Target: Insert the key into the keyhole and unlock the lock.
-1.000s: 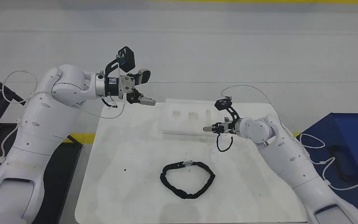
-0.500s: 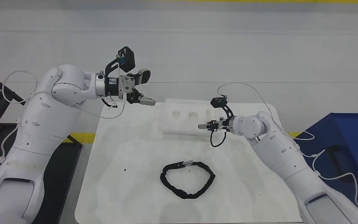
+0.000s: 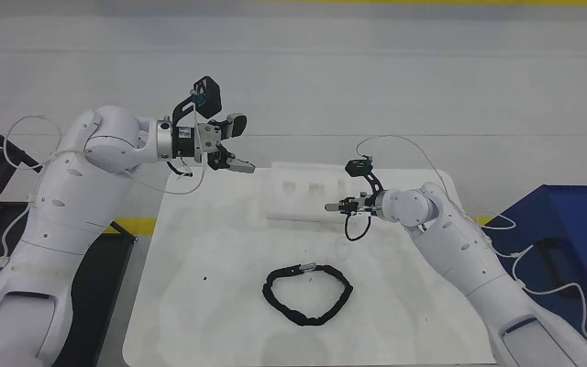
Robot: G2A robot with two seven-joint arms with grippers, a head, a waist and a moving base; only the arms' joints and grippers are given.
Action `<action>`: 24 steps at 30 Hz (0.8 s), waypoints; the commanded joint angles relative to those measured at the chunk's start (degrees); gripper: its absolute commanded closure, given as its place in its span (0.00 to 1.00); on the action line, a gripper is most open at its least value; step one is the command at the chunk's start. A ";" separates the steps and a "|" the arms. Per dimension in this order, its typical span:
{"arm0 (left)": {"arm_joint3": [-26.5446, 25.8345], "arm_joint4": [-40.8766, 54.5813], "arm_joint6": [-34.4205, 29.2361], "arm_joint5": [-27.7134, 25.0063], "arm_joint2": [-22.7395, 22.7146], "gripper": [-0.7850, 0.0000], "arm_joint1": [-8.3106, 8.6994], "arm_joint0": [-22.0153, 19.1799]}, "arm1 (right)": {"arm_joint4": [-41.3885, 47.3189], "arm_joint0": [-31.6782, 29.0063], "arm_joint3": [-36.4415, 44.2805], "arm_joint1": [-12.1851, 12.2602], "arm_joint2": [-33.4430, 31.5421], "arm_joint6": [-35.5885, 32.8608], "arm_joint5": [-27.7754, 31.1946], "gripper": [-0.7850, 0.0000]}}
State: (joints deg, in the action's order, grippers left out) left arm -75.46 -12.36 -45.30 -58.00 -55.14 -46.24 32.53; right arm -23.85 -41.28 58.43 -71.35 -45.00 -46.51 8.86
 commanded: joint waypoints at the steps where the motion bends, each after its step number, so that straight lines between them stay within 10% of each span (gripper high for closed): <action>1: 0.00 0.00 0.00 0.00 0.00 0.00 0.00 0.00 | 0.00 0.00 0.00 0.00 0.00 0.00 0.00 0.00; 18: 0.00 0.00 0.00 0.00 0.00 0.00 0.00 0.00 | 0.00 0.00 0.00 0.00 0.00 0.00 0.00 0.00; 24: 0.00 0.00 0.00 0.00 0.00 0.00 0.00 0.00 | -12.59 -0.08 3.27 0.12 2.71 -0.85 -8.47 0.00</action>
State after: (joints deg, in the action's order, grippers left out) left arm -75.46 -12.36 -45.30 -58.00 -55.14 -46.24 32.53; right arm -33.01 -41.40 60.94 -71.24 -42.85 -46.92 2.64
